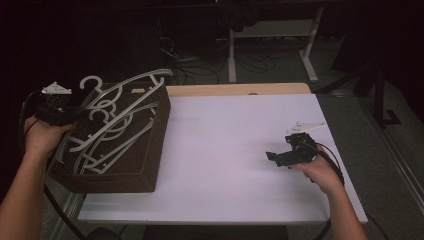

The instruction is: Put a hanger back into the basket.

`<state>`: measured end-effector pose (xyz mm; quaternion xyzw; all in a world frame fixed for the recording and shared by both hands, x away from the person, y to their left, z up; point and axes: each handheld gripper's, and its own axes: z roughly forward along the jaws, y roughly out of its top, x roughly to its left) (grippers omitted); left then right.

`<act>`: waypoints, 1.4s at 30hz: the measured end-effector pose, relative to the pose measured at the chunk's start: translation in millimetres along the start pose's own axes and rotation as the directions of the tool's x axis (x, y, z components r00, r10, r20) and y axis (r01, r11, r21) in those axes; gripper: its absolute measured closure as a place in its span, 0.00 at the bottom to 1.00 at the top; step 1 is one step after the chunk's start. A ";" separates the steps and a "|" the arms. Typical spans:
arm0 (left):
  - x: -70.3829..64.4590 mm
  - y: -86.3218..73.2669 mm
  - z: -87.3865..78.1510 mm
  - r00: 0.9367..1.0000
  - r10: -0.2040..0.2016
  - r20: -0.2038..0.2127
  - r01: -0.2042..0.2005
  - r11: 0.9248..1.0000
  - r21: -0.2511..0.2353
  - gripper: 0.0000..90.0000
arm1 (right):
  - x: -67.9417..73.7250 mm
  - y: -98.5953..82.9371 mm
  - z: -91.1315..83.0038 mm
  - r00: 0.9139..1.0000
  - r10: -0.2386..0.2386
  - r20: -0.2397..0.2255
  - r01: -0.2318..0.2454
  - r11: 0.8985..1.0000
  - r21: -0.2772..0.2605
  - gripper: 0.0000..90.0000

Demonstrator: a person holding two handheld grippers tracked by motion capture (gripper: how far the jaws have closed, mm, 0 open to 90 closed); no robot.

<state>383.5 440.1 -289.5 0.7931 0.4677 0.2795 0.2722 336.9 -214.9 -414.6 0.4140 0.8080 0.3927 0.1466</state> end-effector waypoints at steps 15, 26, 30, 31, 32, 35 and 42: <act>14.4 -27.2 18.0 0.999 0.025 -0.039 -0.021 0.994 0.104 0.91 | -3.1 -0.9 -2.0 1.000 0.011 0.010 -0.011 1.000 -0.003 0.04; 10.9 -27.7 27.2 0.999 -0.038 -0.006 0.038 0.998 0.054 0.64 | -3.7 -0.8 -5.2 1.000 0.003 0.010 -0.003 1.000 -0.008 0.04; 3.6 -23.6 19.8 0.996 -0.064 0.062 0.064 0.998 -0.004 0.55 | -3.7 0.7 -7.7 1.000 -0.001 0.011 0.001 1.000 -0.015 0.05; 1.6 -22.7 18.7 0.994 -0.070 0.084 0.071 0.997 -0.017 0.52 | -3.3 1.3 -8.3 1.000 -0.001 0.011 0.001 1.000 -0.015 0.05; -1.8 -21.5 17.5 0.991 -0.074 0.111 0.078 0.996 -0.033 0.49 | -3.3 1.7 -8.8 1.000 -0.005 0.010 0.005 1.000 -0.017 0.05; -14.6 -17.5 16.3 0.977 -0.079 0.196 0.095 0.993 -0.075 0.46 | -2.4 3.5 -10.3 1.000 -0.010 0.006 0.010 1.000 -0.020 0.05; -58.4 -6.3 22.2 0.930 -0.029 0.365 0.090 0.985 -0.150 0.33 | 4.4 13.0 -20.2 0.999 -0.038 -0.018 0.037 0.999 -0.038 0.04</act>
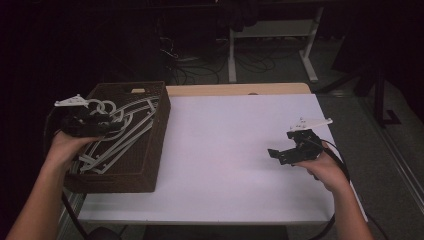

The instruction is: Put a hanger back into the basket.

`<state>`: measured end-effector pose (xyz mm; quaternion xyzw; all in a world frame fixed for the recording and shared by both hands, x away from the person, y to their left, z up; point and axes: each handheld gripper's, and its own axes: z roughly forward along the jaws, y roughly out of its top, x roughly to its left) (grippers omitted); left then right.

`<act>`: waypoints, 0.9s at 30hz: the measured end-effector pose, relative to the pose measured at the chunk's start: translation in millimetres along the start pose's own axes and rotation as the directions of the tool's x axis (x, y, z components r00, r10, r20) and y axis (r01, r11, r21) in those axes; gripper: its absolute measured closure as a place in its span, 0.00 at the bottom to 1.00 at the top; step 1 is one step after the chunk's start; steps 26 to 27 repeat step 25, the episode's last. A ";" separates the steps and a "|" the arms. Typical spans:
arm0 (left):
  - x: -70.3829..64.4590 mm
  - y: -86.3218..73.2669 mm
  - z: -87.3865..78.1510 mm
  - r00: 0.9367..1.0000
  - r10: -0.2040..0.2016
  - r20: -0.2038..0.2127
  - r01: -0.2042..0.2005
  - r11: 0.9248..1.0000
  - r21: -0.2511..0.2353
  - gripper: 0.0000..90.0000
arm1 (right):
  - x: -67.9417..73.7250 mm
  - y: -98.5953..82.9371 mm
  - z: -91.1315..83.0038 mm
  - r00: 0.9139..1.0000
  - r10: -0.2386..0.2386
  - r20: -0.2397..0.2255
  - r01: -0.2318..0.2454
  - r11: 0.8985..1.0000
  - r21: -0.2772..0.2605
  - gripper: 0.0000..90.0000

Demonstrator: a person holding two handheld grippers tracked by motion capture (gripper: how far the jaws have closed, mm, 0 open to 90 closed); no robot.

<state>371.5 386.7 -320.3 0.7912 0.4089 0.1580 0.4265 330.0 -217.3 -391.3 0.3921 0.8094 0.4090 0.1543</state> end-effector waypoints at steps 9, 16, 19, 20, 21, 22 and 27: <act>-54.2 6.7 25.4 0.983 0.075 0.165 -0.060 0.994 -0.094 0.18 | 8.8 11.2 -15.6 0.999 -0.021 -0.043 0.019 0.999 -0.050 0.01; -82.7 9.2 38.8 0.962 0.122 0.246 -0.088 0.985 -0.145 0.09 | 16.6 15.9 -26.3 0.995 -0.033 -0.092 0.026 0.997 -0.077 0.00; -91.7 7.9 44.9 0.950 0.143 0.276 -0.109 0.985 -0.132 0.02 | 18.2 14.9 -30.1 0.994 -0.039 -0.099 0.031 0.996 -0.082 0.00; -94.1 7.6 47.1 0.948 0.150 0.282 -0.120 0.985 -0.120 0.00 | 18.4 14.5 -31.0 0.994 -0.042 -0.098 0.034 0.996 -0.079 0.00; -95.1 7.4 47.8 0.948 0.152 0.279 -0.124 0.985 -0.116 0.00 | 18.3 14.0 -31.8 0.995 -0.044 -0.095 0.036 0.996 -0.079 0.00; -95.5 7.1 48.1 0.949 0.153 0.274 -0.125 0.985 -0.117 0.00 | 18.2 13.7 -32.2 0.995 -0.042 -0.095 0.034 0.996 -0.080 0.00; -95.3 7.4 46.6 0.951 0.150 0.269 -0.120 0.985 -0.125 0.00 | 17.3 13.0 -33.1 0.995 -0.040 -0.091 0.033 0.996 -0.083 0.00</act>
